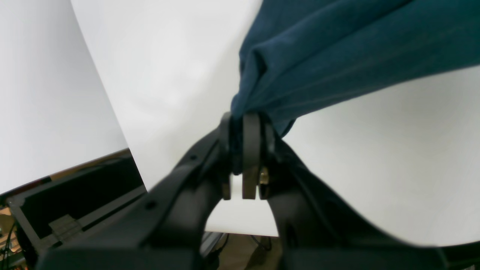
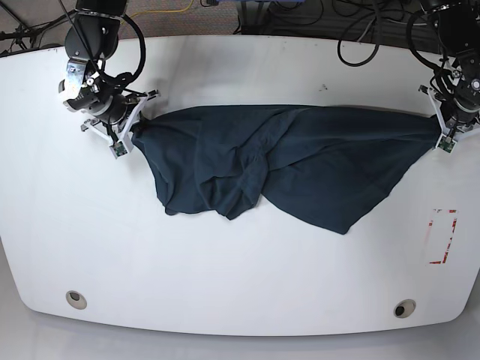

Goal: Fold the T-shirt properly
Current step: 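Raise both grippers, holding the shirt taut and draped on the table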

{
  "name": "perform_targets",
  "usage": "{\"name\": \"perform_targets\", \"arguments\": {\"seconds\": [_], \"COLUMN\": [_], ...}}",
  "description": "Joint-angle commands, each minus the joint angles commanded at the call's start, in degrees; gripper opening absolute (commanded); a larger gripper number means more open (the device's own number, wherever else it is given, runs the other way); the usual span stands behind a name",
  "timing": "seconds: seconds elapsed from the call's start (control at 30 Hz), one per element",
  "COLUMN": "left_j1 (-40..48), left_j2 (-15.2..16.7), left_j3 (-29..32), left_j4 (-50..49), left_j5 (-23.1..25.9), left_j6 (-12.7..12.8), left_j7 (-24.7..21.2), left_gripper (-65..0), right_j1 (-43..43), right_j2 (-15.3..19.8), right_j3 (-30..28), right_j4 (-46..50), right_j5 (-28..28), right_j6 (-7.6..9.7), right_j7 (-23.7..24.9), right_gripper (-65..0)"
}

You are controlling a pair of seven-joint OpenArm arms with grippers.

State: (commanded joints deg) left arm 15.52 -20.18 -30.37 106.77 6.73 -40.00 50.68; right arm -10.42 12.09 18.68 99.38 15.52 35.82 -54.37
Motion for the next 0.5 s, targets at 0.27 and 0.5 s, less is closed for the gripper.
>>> {"name": "perform_targets", "arguments": {"seconds": [0.27, 0.5], "left_j1": [0.5, 0.3], "left_j2": [0.1, 0.8], "left_j3": [0.1, 0.2], "left_j4": [0.3, 0.1], "left_j5": [0.0, -0.1], "left_j6": [0.0, 0.0], "left_j7": [0.1, 0.4], "left_gripper": [-65.0, -36.9], "right_j1": [-0.3, -0.3], "right_j2": [0.0, 0.0], "right_j3": [-0.1, -0.2], "right_j4": [-0.1, -0.2], "right_j5": [0.3, 0.3], "right_j6": [0.0, 0.0], "right_j7": [0.1, 0.1], "right_gripper": [-62.1, -62.1]}}
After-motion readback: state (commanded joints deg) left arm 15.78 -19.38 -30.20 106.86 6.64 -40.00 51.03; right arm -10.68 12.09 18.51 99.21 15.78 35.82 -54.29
